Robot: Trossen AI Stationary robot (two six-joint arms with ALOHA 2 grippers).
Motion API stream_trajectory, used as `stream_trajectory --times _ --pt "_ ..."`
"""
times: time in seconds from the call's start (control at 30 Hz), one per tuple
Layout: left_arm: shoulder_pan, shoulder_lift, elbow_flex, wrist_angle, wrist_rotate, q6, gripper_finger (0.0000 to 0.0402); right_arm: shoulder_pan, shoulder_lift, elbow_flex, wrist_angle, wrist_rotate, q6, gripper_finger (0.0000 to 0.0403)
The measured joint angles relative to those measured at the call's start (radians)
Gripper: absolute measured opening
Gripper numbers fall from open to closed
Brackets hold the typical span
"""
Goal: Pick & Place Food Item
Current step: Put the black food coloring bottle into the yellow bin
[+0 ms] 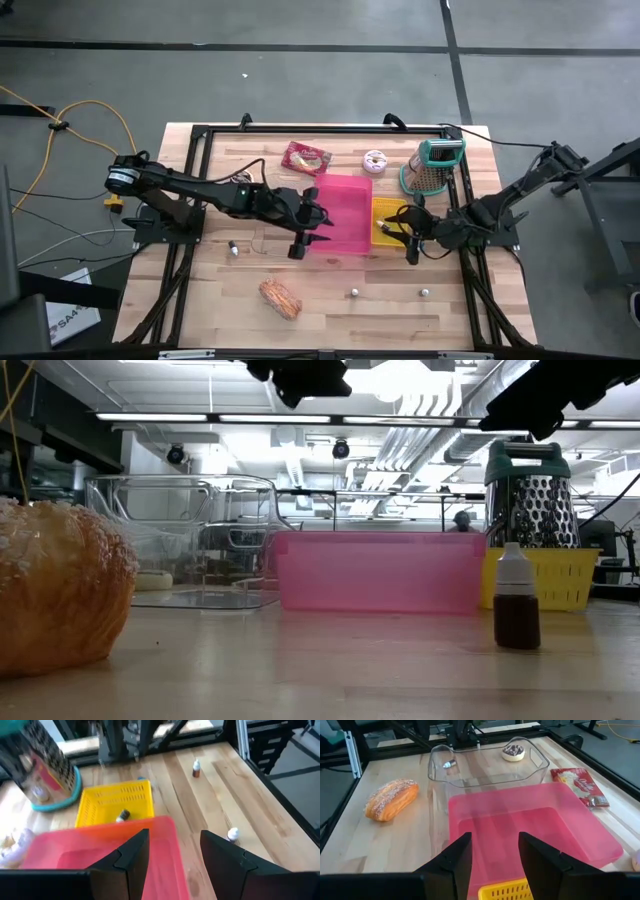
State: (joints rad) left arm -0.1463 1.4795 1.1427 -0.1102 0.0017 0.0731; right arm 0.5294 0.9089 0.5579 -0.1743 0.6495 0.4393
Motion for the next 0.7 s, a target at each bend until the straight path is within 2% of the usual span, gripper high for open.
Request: stream_trajectory --times 0.7 --pt "-0.001 -0.003 0.0 -0.057 0.003 -0.071 0.0171 0.001 0.0 0.0 0.036 0.001 0.0 0.0149"
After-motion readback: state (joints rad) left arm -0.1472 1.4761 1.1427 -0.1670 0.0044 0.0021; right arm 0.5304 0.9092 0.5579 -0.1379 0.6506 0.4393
